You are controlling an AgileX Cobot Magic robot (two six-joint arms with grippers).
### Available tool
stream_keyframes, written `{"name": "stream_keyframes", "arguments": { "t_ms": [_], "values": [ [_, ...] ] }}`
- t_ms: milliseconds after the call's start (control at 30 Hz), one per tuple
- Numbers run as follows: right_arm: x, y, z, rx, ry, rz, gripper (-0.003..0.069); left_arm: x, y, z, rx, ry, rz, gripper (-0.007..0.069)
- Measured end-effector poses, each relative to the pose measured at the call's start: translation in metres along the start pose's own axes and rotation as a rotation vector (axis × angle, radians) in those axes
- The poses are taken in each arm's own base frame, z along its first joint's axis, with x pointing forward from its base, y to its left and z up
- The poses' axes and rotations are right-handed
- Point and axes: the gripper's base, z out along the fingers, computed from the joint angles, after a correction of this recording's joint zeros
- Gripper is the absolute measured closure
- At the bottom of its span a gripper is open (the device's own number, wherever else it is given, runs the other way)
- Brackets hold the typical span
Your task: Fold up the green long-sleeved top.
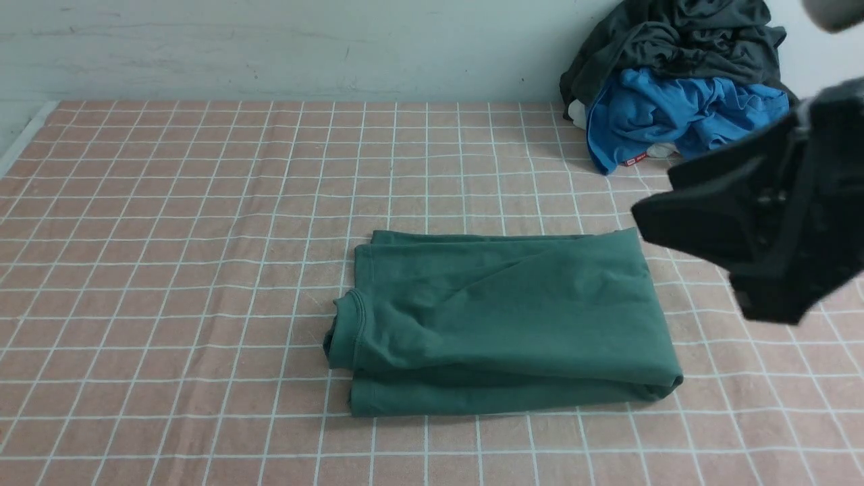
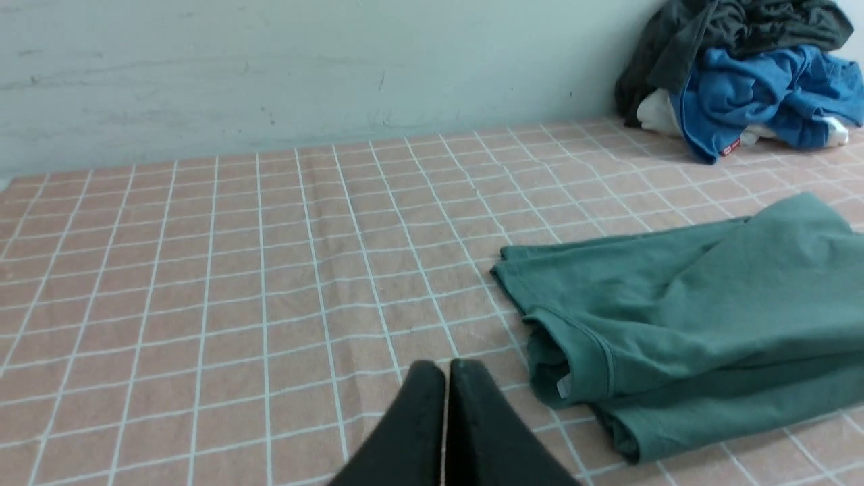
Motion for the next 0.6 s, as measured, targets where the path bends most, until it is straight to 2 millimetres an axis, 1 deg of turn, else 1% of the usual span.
{"name": "stream_keyframes", "arguments": {
  "t_ms": [133, 167, 200, 233, 267, 300, 333, 400, 467, 600],
  "values": [
    [0.017, 0.006, -0.034, 0.016, -0.125, -0.002, 0.0536, 0.0, 0.0, -0.001, 0.001, -0.011, -0.003, 0.0628],
    [0.021, 0.007, -0.04, 0.02, -0.149, -0.003, 0.0554, 0.0, 0.0, -0.001, 0.001, -0.011, -0.003, 0.0628],
    [0.026, 0.008, -0.049, 0.028, -0.194, -0.005, 0.0595, -0.001, 0.0, -0.001, 0.001, -0.013, -0.003, 0.0628],
    [0.027, 0.008, -0.05, 0.028, -0.197, -0.005, 0.0595, -0.001, 0.0, -0.001, 0.001, -0.013, -0.003, 0.0628],
    [0.034, 0.01, -0.059, 0.035, -0.239, -0.007, 0.0634, -0.001, 0.0, -0.001, 0.002, -0.015, -0.003, 0.0628],
    [0.041, 0.011, -0.067, 0.041, -0.276, -0.008, 0.0655, -0.001, 0.0, -0.001, 0.002, -0.017, -0.003, 0.0628],
    [0.042, 0.011, -0.069, 0.043, -0.286, -0.009, 0.0657, -0.001, 0.0, -0.001, 0.002, -0.018, -0.003, 0.0628],
    [0.053, 0.013, -0.075, 0.049, -0.318, -0.009, 0.0669, -0.001, 0.0, -0.001, 0.003, -0.022, -0.003, 0.0628],
    [0.058, 0.014, -0.078, 0.053, -0.338, -0.01, 0.0671, -0.001, 0.0, -0.001, 0.003, -0.022, -0.003, 0.0628],
    [0.06, 0.015, -0.083, 0.05, -0.362, -0.005, 0.0673, -0.001, 0.0, -0.001, 0.003, -0.022, -0.004, 0.0628]
  ]
}}
